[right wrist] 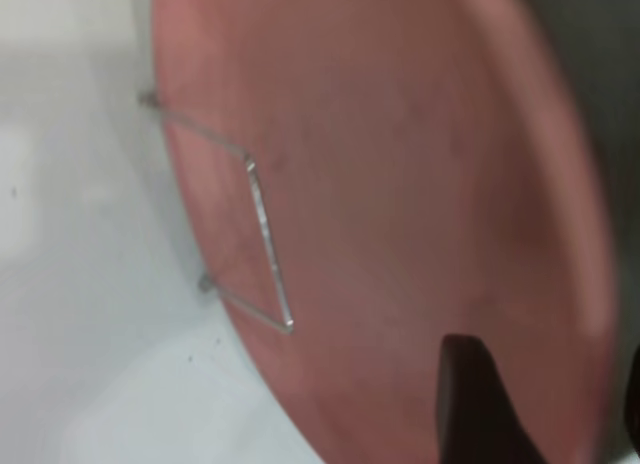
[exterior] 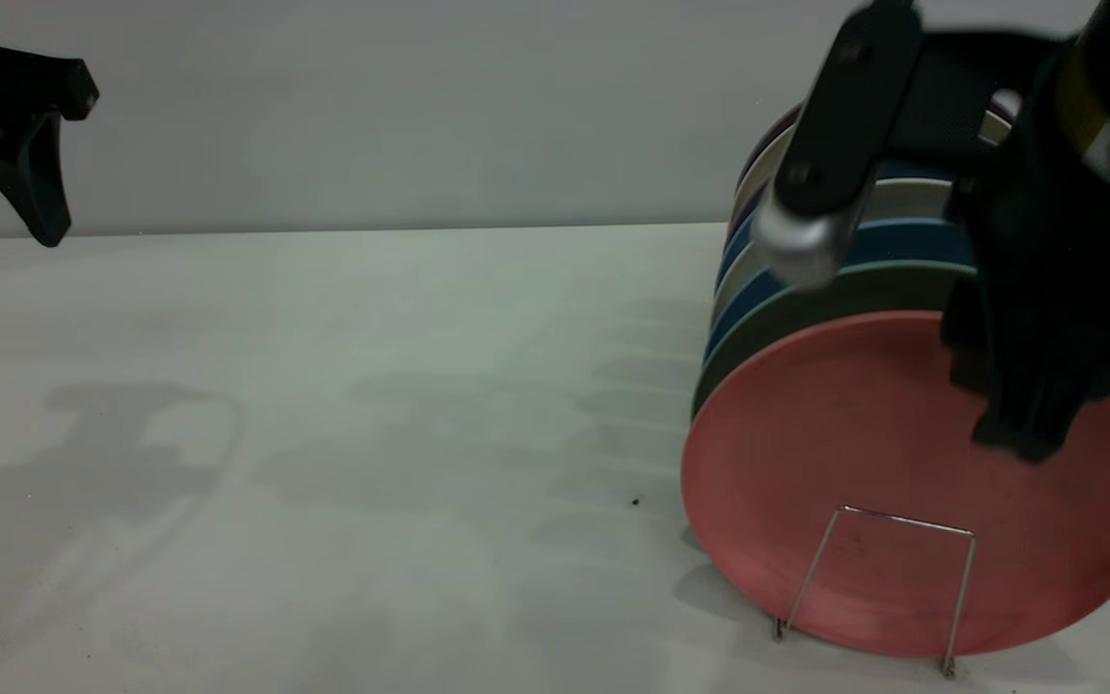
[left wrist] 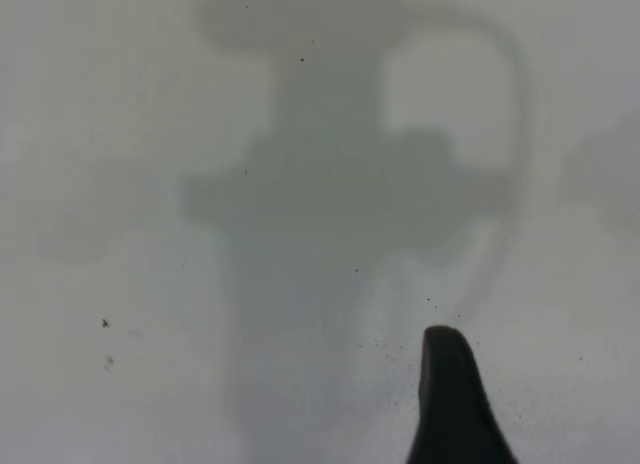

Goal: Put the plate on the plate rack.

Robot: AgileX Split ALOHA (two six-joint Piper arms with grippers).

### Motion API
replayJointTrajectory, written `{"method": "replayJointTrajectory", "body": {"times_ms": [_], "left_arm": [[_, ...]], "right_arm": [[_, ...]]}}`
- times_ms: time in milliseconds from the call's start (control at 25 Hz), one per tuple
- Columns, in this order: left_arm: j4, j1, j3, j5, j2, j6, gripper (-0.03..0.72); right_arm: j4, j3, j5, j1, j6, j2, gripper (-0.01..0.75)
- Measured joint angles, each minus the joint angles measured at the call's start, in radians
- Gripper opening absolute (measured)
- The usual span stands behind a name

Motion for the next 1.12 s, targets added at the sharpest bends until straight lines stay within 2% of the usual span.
{"method": "replayJointTrajectory", "body": {"times_ms": [520, 880, 1120], "left_arm": [[0.012, 0.0, 0.0, 0.04, -0.056, 0.06, 0.487], [0.015, 0.0, 0.001, 0.103, -0.285, 0.062, 0.487], [0.015, 0.0, 0.001, 0.185, -0.479, 0.065, 0.487]], "right_arm": [[0.13, 0.0, 0.074, 0.0, 0.024, -0.279, 0.379], [0.166, 0.0, 0.189, 0.0, 0.055, -0.536, 0.379], [0.235, 0.0, 0.255, 0.0, 0.055, -0.734, 0.335]]}}
